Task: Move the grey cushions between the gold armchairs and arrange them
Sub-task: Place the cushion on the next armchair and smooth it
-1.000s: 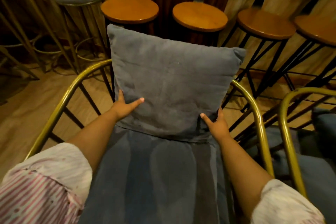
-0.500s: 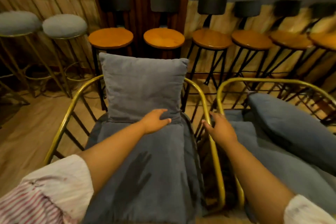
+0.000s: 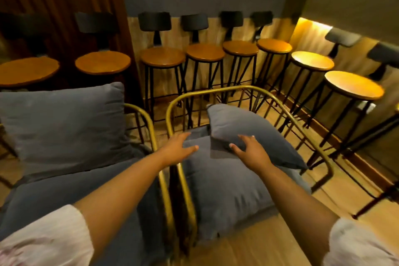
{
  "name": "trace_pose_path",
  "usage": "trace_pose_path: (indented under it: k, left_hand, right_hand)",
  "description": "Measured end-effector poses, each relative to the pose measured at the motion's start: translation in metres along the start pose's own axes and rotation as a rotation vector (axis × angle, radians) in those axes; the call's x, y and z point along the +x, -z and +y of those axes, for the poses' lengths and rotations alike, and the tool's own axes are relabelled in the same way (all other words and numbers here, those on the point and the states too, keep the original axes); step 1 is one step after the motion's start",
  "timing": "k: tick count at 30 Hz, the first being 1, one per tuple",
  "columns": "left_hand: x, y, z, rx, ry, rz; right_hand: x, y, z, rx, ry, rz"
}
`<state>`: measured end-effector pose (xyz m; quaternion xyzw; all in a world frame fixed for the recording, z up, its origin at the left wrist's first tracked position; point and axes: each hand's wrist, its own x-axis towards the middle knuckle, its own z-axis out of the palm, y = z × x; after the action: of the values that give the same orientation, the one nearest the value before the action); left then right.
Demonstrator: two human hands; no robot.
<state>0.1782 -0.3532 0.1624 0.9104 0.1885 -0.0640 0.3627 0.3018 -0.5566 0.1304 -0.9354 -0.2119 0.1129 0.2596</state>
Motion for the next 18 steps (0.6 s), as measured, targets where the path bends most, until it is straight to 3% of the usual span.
trace_pose_path:
  k: [7, 18]
  left_hand:
    - [0.074, -0.076, 0.091, -0.221, 0.096, 0.027]
    - [0.224, -0.096, 0.122, -0.229, 0.236, 0.065]
  right_hand:
    - [0.051, 0.053, 0.117, 0.092, -0.030, -0.057]
    - [0.177, 0.064, 0.207, 0.313, -0.349, -0.042]
